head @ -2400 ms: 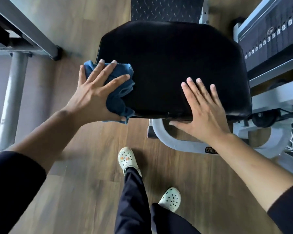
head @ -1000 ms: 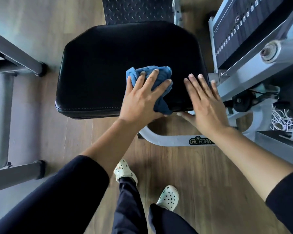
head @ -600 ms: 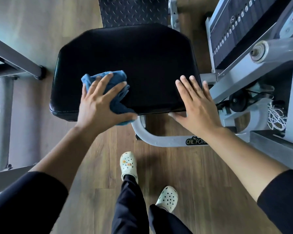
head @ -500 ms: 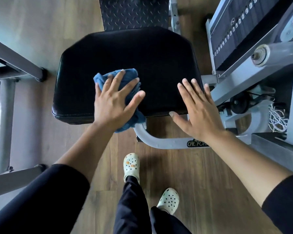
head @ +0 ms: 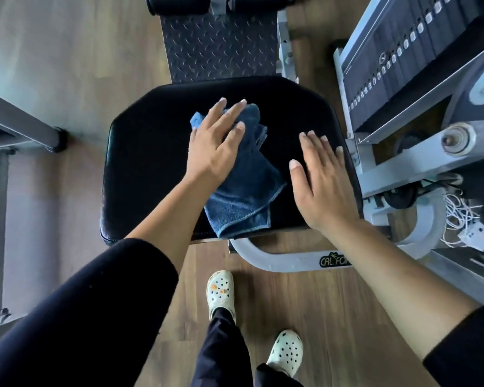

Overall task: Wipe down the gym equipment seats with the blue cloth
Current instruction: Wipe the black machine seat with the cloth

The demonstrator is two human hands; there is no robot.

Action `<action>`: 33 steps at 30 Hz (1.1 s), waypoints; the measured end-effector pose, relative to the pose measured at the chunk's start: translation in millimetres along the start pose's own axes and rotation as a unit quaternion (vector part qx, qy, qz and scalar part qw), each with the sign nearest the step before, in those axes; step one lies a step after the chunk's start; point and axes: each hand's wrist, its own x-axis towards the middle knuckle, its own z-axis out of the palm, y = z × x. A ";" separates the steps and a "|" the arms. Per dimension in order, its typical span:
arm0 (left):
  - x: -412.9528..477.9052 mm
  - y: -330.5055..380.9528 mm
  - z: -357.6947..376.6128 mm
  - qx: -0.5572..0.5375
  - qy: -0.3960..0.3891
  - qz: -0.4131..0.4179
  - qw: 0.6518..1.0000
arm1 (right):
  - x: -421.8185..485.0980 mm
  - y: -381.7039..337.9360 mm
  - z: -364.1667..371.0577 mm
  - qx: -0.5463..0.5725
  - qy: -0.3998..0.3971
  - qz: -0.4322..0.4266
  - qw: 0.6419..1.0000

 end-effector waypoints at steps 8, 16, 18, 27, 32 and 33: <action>-21.5 -80.6 -60.0 0.252 0.065 -0.088 0.961 | 63.7 -97.2 39.4 -0.062 -0.023 -0.091 0.994; -19.4 -85.1 -58.3 0.273 0.031 -0.093 0.957 | 45.8 -107.4 60.3 -0.091 0.020 -0.064 0.994; -20.7 -84.8 -59.4 0.276 0.026 -0.093 0.956 | 27.3 -105.0 55.2 -0.077 0.009 -0.065 0.995; -17.1 -84.5 -60.7 0.280 0.028 -0.098 0.955 | 40.7 -80.3 51.1 -0.073 0.035 -0.045 0.996; -17.4 -82.8 -60.0 0.282 0.026 -0.103 0.954 | 64.1 -66.3 46.5 -0.071 0.042 -0.017 0.996; -17.0 -82.3 -60.0 0.286 0.026 -0.106 0.952 | 56.4 -64.7 44.3 -0.067 0.045 -0.020 0.997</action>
